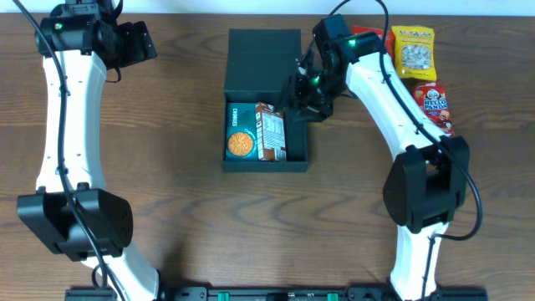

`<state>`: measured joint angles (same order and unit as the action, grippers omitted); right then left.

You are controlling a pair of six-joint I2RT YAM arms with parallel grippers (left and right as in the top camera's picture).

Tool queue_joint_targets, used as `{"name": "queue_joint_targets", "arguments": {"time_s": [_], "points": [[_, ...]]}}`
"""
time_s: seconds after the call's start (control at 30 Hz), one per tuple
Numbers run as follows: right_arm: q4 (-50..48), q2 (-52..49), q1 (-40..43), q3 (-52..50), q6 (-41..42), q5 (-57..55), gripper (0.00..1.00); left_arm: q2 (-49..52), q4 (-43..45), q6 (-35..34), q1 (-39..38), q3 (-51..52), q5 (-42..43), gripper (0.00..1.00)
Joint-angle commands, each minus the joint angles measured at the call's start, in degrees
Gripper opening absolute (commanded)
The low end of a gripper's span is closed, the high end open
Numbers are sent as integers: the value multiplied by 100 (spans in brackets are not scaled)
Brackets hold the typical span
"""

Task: Pack container
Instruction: 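Release the Pocky box upright beside the Chunkies box, right gripper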

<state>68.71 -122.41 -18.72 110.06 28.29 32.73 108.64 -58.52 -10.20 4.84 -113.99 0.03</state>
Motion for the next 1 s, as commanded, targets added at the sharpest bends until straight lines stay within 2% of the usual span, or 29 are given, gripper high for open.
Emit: {"name": "queue_joint_targets", "arguments": {"time_s": [0.0,0.23,0.3,0.33,0.43,0.47,0.67,0.97], "points": [[0,15,-22,-39,203,-407,54,-17,-15,101,39,-85,2,95],[-68,15,-184,-37,-448,-428,49,-17,-9,101,39,-85,2,95],[-162,15,-308,-37,-710,-442,43,-17,-9,101,39,-85,2,95],[-219,15,-396,-37,-844,-538,38,-17,-9,101,39,-85,2,95],[-269,13,-710,-37,-1246,-1200,6,-17,-9,101,39,-85,2,95],[-267,13,-828,-37,-1405,-1381,3,-17,-11,101,39,-85,2,95],[-417,13,-1342,-39,-1663,-2103,1,-17,-15,101,39,-85,2,95],[-588,-461,-1438,-39,-1725,-2138,1,-17,-20,101,39,-85,2,95]]}}
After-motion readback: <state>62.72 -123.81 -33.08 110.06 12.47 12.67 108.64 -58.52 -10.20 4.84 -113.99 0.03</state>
